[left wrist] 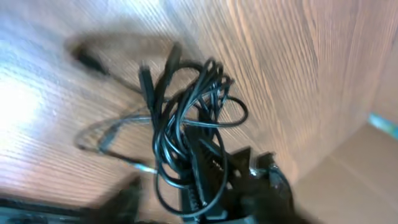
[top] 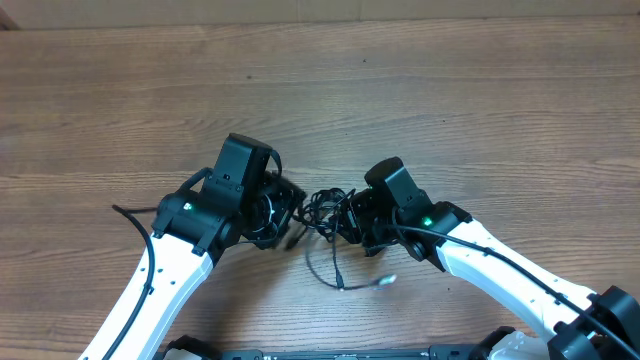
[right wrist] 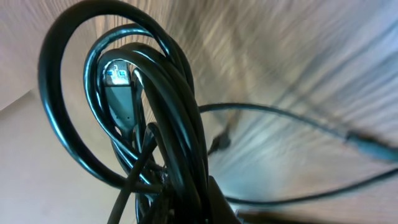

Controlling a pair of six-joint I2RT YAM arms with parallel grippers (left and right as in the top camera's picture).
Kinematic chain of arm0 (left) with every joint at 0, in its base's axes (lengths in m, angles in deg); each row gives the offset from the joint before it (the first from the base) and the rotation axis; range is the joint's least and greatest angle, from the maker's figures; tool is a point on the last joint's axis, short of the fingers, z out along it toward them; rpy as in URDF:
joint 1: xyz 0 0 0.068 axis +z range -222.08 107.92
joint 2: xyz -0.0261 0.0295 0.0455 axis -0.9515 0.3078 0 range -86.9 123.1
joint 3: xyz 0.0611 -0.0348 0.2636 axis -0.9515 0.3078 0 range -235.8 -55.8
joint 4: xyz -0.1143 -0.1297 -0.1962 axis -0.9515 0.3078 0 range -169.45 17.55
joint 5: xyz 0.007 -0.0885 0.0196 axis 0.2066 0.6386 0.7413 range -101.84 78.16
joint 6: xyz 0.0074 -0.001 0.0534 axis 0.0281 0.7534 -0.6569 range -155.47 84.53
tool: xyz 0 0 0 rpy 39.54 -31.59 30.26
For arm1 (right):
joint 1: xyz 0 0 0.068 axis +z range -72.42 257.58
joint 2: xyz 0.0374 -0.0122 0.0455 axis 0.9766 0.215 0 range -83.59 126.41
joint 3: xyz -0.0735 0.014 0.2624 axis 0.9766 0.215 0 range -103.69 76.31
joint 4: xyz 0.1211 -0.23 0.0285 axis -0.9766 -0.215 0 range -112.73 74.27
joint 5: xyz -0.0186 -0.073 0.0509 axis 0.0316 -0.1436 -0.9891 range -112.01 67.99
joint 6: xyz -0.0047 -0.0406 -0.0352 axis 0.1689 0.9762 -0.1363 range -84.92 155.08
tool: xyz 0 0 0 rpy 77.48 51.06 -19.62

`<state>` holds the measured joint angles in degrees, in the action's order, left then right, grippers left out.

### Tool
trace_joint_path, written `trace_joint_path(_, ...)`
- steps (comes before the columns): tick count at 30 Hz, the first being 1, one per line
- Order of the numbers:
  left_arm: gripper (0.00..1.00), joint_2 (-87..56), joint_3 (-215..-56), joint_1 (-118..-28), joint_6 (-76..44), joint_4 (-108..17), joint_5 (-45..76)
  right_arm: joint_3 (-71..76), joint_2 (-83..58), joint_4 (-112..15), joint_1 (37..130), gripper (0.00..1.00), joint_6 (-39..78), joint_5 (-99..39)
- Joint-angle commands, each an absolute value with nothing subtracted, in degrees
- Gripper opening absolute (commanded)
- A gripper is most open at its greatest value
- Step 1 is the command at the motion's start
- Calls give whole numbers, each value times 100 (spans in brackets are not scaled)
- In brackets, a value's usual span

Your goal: Untangle cables

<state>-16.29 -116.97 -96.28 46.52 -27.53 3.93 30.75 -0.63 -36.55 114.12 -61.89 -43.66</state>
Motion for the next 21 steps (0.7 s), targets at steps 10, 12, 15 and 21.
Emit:
trace_joint_path(10, 57, -1717, -11789, -8879, 1767, -2694, 1659, 1919, -350, -6663, 10977, 4, -5457, -2961)
trace_joint_path(12, 59, -1717, -11789, -8962, 1793, -2690, 1768, 1816, -350, -6661, 10887, 12, -5448, -3029)
trace_joint_path(15, 65, -1717, -11789, -9091, 2027, -2600, 1777, 1805, -343, -6479, 10832, 30, -5313, -3024)
trace_joint_path(21, 70, -1717, -11789, -9091, 2242, -2572, 1655, 1805, -343, -6280, 10835, 67, -3783, -2998)
